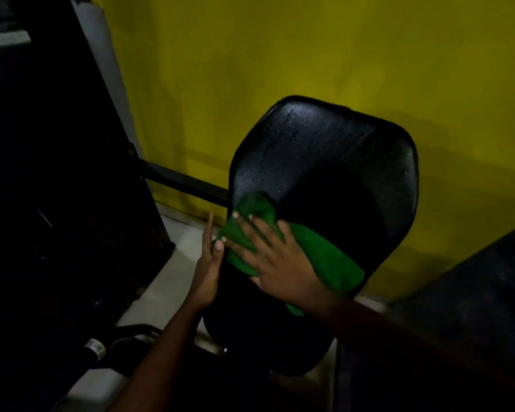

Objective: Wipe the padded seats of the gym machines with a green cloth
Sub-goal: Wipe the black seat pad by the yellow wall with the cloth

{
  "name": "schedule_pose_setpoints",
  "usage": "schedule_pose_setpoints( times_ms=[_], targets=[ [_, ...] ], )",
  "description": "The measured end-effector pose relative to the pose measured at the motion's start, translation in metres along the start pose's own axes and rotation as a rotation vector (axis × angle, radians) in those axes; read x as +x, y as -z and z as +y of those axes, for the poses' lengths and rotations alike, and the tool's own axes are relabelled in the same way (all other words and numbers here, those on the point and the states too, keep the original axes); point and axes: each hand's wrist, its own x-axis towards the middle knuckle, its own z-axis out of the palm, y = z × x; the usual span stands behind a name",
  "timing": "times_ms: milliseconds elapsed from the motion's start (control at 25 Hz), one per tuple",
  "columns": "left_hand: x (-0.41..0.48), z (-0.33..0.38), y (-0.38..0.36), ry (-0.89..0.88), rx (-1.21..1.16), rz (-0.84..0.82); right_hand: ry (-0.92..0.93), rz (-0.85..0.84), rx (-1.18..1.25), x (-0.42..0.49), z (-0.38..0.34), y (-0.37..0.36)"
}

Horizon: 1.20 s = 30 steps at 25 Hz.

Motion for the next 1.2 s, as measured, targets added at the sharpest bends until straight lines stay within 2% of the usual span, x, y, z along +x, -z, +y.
schedule_pose_setpoints(
  times_ms=[80,160,200,320,400,520,720,840,960,1000,1120,1200],
  targets=[
    [-0.009,-0.003,0.004,0.021,0.082,-0.043,0.082,-0.016,0.043,-0.028,-0.015,-0.006],
    [-0.009,0.001,0.004,0.030,0.137,-0.070,0.148,-0.017,0.060,-0.041,0.002,0.000],
    [-0.008,0.005,0.003,0.027,0.163,-0.083,0.116,-0.001,0.062,-0.039,0.022,0.008],
    [-0.004,0.007,-0.002,0.023,0.204,-0.105,-0.132,0.040,0.027,-0.026,0.096,0.040],
    [-0.005,0.000,-0.004,0.031,0.207,-0.078,-0.237,0.039,-0.001,-0.026,0.115,0.049],
    [-0.005,-0.016,-0.004,0.025,0.207,-0.024,-0.327,0.039,0.022,-0.050,0.074,0.029],
    [-0.006,-0.027,-0.002,-0.016,0.230,-0.016,-0.267,-0.004,0.119,-0.105,-0.043,-0.015],
    [-0.008,-0.026,0.001,-0.013,0.225,-0.044,-0.191,-0.024,0.167,-0.126,-0.089,-0.029],
    [-0.010,-0.021,0.002,0.035,0.209,-0.068,-0.089,0.029,0.171,-0.120,-0.073,-0.019],
    [-0.013,-0.020,0.002,0.057,0.195,-0.065,-0.108,0.062,0.142,-0.107,-0.055,-0.010],
    [-0.022,-0.026,0.002,0.122,0.183,-0.038,-0.371,0.121,0.092,-0.046,0.005,0.013],
    [-0.023,-0.031,0.003,0.130,0.113,-0.029,-0.387,0.067,0.055,-0.019,0.009,0.016]
  ],
)
